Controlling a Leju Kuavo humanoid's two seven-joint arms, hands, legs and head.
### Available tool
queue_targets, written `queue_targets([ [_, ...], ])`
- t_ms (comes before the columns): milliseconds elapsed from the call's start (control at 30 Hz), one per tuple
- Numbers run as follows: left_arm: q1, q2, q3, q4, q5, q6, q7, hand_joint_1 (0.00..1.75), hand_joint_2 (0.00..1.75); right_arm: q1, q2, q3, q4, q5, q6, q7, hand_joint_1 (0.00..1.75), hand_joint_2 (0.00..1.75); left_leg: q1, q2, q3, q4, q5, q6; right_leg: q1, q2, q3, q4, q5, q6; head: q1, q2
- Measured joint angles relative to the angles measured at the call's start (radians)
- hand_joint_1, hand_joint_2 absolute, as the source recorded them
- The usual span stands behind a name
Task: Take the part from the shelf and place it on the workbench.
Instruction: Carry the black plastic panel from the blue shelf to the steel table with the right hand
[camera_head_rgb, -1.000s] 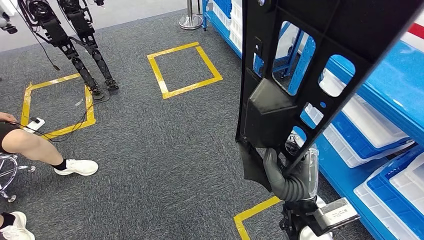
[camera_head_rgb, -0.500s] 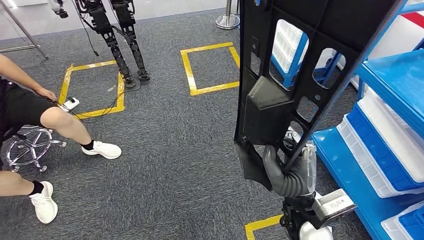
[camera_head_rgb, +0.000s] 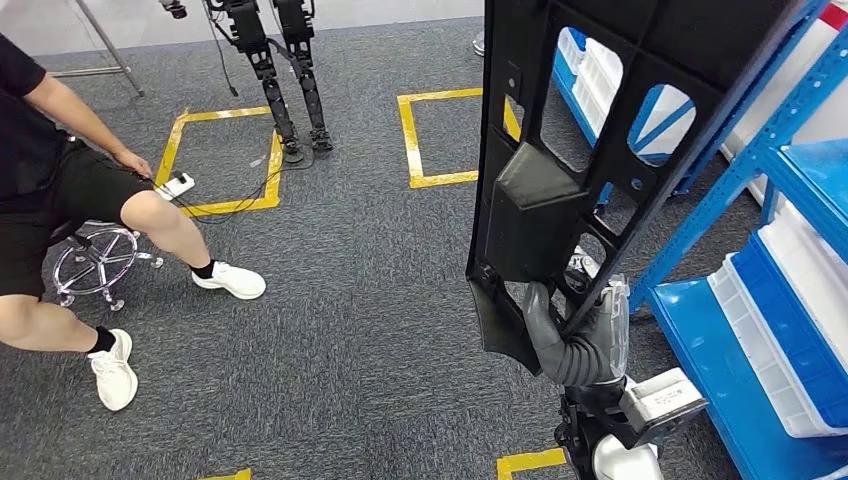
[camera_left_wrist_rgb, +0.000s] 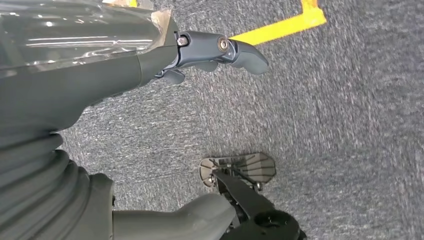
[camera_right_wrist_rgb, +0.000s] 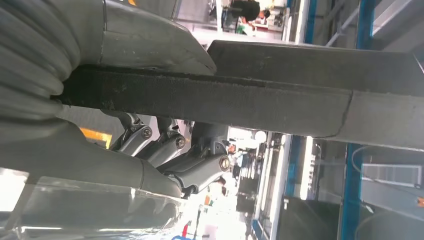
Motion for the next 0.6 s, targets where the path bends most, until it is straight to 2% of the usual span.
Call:
queue_targets([
  [67, 0.002, 0.001, 0.002, 0.000, -0.002, 0.001, 0.001, 0.00, 1.75, -0.002, 0.003, 0.001, 0.001, 0.000, 0.001, 0.001, 1.75, 1.75, -0.001, -0.021, 0.004, -0.010, 0.004, 0.009, 0.000, -0.012, 0.003, -0.001, -0.005, 0.008, 0.000, 0.000],
  [133, 0.004, 0.000, 0.003, -0.001, -0.009, 0.001, 0.002, 0.00, 1.75, -0.003, 0.007, 0.002, 0.002, -0.001, 0.002, 0.003, 1.75, 1.75, 0.004, -0.040, 0.018, -0.029, 0.014, 0.020, -0.001, 0.017, -0.007, 0.033, -0.024, 0.012, 0.002, 0.000],
  [200, 0.003, -0.002, 0.003, -0.002, -0.017, 0.001, 0.002, 0.00, 1.75, -0.002, 0.007, 0.002, 0.002, -0.001, 0.002, 0.004, 1.75, 1.75, 0.005, -0.060, 0.026, -0.037, 0.018, 0.027, -0.005, 0.064, -0.059, 0.140, -0.070, 0.007, 0.006, 0.000],
  [267, 0.002, -0.002, 0.003, -0.002, -0.021, 0.001, 0.002, 0.00, 1.75, 0.001, 0.006, 0.002, 0.004, -0.001, 0.002, 0.005, 1.75, 1.75, 0.005, -0.084, 0.026, -0.037, 0.018, 0.029, -0.009, 0.081, -0.122, 0.248, -0.103, 0.008, 0.008, 0.000],
  [300, 0.003, -0.003, 0.003, -0.002, -0.021, 0.001, 0.002, 0.00, 1.75, 0.002, 0.006, 0.002, 0.005, -0.001, 0.002, 0.006, 1.75, 1.75, 0.005, -0.097, 0.026, -0.036, 0.018, 0.028, -0.011, 0.083, -0.135, 0.260, -0.099, 0.015, 0.008, 0.000],
  [333, 0.003, -0.003, 0.003, -0.002, -0.022, 0.001, 0.002, 0.00, 1.75, 0.003, 0.006, 0.002, 0.006, -0.001, 0.002, 0.006, 1.75, 1.75, 0.006, -0.110, 0.027, -0.034, 0.017, 0.026, -0.014, 0.085, -0.128, 0.232, -0.077, 0.025, 0.009, 0.000],
  [367, 0.003, -0.004, 0.003, -0.002, -0.022, 0.001, 0.002, 0.00, 1.75, 0.003, 0.006, 0.002, 0.006, -0.001, 0.002, 0.006, 1.75, 1.75, 0.008, -0.124, 0.027, -0.030, 0.015, 0.023, -0.019, 0.091, -0.103, 0.170, -0.044, 0.037, 0.009, 0.000],
  [400, 0.004, -0.005, 0.004, -0.002, -0.022, 0.001, 0.002, 0.00, 1.75, 0.003, 0.006, 0.002, 0.006, -0.001, 0.002, 0.006, 1.75, 1.75, 0.010, -0.136, 0.026, -0.025, 0.011, 0.018, -0.023, 0.103, -0.077, 0.108, -0.014, 0.044, 0.008, 0.000],
  [433, 0.004, -0.005, 0.004, -0.002, -0.022, 0.001, 0.002, 0.00, 1.75, 0.003, 0.006, 0.002, 0.006, -0.001, 0.002, 0.006, 1.75, 1.75, 0.010, -0.148, 0.024, -0.017, 0.007, 0.011, -0.025, 0.115, -0.054, 0.054, 0.009, 0.046, 0.009, 0.000],
  [467, 0.004, -0.005, 0.004, -0.003, -0.022, 0.001, 0.003, 0.00, 1.75, 0.003, 0.006, 0.002, 0.006, -0.001, 0.002, 0.006, 1.75, 1.75, 0.011, -0.157, 0.021, -0.012, 0.003, 0.004, -0.026, 0.125, -0.040, 0.024, 0.021, 0.042, 0.010, 0.000],
  [500, 0.005, -0.005, 0.004, -0.004, -0.022, 0.002, 0.003, 0.00, 1.75, 0.002, 0.007, 0.002, 0.006, -0.001, 0.002, 0.006, 1.75, 1.75, 0.011, -0.164, 0.017, -0.009, 0.002, -0.002, -0.023, 0.128, -0.037, 0.019, 0.023, 0.034, 0.010, 0.000],
  [567, 0.009, -0.005, 0.004, -0.005, -0.023, 0.002, 0.003, 0.00, 1.75, 0.000, 0.009, 0.002, 0.006, -0.001, 0.002, 0.006, 1.75, 1.75, 0.015, -0.173, 0.011, -0.008, 0.002, -0.010, -0.021, 0.118, -0.034, 0.017, 0.027, 0.019, 0.011, 0.000],
  [600, 0.012, -0.006, 0.004, -0.004, -0.023, 0.002, 0.003, 0.00, 1.75, -0.002, 0.010, 0.001, 0.006, -0.001, 0.002, 0.006, 1.75, 1.75, 0.016, -0.161, 0.008, -0.001, -0.002, -0.014, -0.022, 0.111, -0.033, 0.015, 0.029, 0.014, 0.011, 0.000],
])
